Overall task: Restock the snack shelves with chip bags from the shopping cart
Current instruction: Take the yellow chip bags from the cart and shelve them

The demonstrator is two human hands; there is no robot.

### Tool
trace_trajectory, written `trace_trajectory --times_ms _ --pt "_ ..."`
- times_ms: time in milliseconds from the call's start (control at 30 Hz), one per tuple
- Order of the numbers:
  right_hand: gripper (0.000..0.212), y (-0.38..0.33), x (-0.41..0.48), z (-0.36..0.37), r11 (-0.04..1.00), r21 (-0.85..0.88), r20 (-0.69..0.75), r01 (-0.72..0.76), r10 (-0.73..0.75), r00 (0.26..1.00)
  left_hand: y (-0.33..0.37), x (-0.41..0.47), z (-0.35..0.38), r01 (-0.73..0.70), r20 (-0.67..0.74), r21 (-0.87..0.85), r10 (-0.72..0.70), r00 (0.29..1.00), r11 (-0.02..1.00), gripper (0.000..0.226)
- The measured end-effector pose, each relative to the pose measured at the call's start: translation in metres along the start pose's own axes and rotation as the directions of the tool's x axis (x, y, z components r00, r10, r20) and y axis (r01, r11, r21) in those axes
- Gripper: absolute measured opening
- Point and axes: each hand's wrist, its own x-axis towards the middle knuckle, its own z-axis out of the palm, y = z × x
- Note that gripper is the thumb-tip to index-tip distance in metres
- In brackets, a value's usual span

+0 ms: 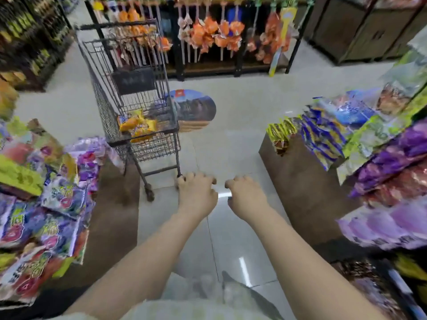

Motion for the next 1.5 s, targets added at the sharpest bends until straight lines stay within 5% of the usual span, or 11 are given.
trace_trajectory --times_ms 367,633,833,1067,1367,1500 --pt "0.04 0.074 0.199 -0.009 0.997 0.075 0.084 -0.036 0.03 0.996 0.003 0.21 0.023 0.016 0.078 -0.052 -0.012 0.997 0.999 0.034" --pt "0.034 0.139 0.39 -0.076 0.987 0.008 0.013 0.163 -0.163 0.987 0.015 0.401 -0.014 0.261 -0.008 -0.079 -0.262 0.965 0.962 0.038" --pt "0.034 0.125 0.512 -0.107 0.943 0.019 0.046 0.334 -0.334 0.941 -0.018 0.481 -0.03 0.407 -0.041 -0.075 -0.41 0.911 0.91 0.035" --pt "0.035 0.051 0.656 -0.117 0.857 0.0 0.119 0.516 -0.512 0.851 -0.137 0.565 -0.041 0.653 -0.05 -0.117 -0.661 0.749 0.749 0.03" --pt "0.035 -0.093 0.81 -0.132 0.696 -0.024 0.255 0.718 -0.69 0.677 -0.296 0.657 -0.072 0.784 -0.032 -0.261 -0.817 0.576 0.564 0.035" --pt "0.042 -0.149 0.852 -0.116 0.619 -0.001 0.285 0.785 -0.752 0.594 -0.347 0.655 -0.075 0.86 0.009 -0.288 -0.897 0.441 0.421 0.03"
